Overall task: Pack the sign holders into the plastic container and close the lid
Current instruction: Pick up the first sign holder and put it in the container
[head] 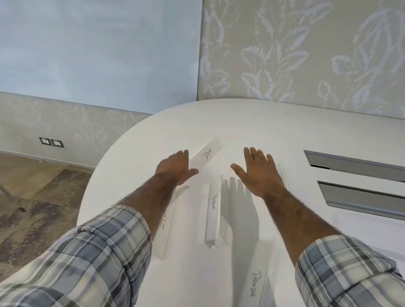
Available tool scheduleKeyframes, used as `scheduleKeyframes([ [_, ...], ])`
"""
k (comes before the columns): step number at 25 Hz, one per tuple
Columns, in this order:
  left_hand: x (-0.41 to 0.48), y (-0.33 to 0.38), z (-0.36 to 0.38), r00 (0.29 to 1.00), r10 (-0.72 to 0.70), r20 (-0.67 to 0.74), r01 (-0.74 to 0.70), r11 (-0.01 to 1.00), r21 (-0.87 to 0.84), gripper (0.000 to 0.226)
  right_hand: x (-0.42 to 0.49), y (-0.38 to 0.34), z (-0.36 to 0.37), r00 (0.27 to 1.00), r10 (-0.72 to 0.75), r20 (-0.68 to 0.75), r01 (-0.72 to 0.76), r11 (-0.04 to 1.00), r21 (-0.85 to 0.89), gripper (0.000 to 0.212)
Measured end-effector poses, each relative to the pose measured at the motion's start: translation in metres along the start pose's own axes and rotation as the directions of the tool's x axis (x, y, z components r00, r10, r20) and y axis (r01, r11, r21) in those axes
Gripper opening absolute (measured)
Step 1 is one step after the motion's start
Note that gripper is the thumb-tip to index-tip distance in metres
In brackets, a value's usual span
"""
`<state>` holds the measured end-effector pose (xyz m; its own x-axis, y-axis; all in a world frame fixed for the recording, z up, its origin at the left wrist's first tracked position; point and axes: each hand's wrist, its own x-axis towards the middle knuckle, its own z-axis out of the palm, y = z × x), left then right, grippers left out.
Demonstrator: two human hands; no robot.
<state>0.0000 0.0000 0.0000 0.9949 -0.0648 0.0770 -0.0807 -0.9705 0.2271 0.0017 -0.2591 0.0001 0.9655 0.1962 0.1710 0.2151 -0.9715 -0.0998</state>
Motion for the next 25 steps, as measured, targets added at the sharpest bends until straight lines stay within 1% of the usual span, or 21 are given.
scheduleKeyframes([
  [2,0.019,-0.006,0.005,1.0,-0.022,0.013,0.022,1.0,0.004,0.05,0.019,-0.004,0.009,1.0,-0.01,-0.005,0.009,1.0,-0.026,0.072],
  [4,0.037,-0.011,0.014,0.999,-0.03,0.033,0.03,1.0,0.006,0.05,0.039,-0.007,0.018,0.999,-0.034,-0.003,0.033,0.995,-0.097,0.061],
  [7,0.061,-0.014,0.027,0.998,-0.011,0.062,0.009,0.999,0.034,0.051,0.074,-0.012,0.027,0.996,-0.069,0.057,0.077,0.982,-0.172,0.062],
  [11,0.079,-0.019,0.043,0.997,0.008,0.08,-0.011,0.999,0.042,0.055,0.112,-0.023,0.041,0.993,-0.08,0.088,0.094,0.982,-0.165,0.058],
  [13,0.085,-0.025,0.048,0.996,0.023,0.085,-0.024,1.0,0.015,0.056,0.123,-0.024,0.051,0.993,-0.045,0.11,0.056,0.994,-0.099,0.053],
  [16,0.1,-0.042,0.046,0.985,0.034,0.168,-0.02,0.997,-0.081,0.063,0.138,-0.024,0.062,0.982,0.087,0.168,-0.111,0.984,0.14,0.049],
  [18,0.107,-0.054,0.045,0.974,0.044,0.224,-0.017,0.993,-0.119,0.071,0.145,-0.025,0.066,0.973,0.141,0.182,-0.186,0.947,0.263,0.053],
  [20,0.112,-0.063,0.046,0.971,0.044,0.236,-0.001,0.984,-0.179,0.074,0.151,-0.026,0.068,0.971,0.192,0.142,-0.231,0.909,0.346,0.055],
  [22,0.113,-0.067,0.049,0.975,0.039,0.217,0.014,0.971,-0.238,0.077,0.153,-0.028,0.068,0.959,0.253,0.125,-0.282,0.857,0.431,0.055],
  [24,0.11,-0.067,0.05,0.986,0.016,0.164,0.034,0.955,-0.293,0.076,0.155,-0.03,0.069,0.944,0.288,0.161,-0.328,0.779,0.534,0.056],
  [25,0.108,-0.065,0.052,0.99,-0.021,0.137,0.068,0.935,-0.348,0.074,0.155,-0.03,0.072,0.939,0.294,0.181,-0.343,0.734,0.587,0.058],
])
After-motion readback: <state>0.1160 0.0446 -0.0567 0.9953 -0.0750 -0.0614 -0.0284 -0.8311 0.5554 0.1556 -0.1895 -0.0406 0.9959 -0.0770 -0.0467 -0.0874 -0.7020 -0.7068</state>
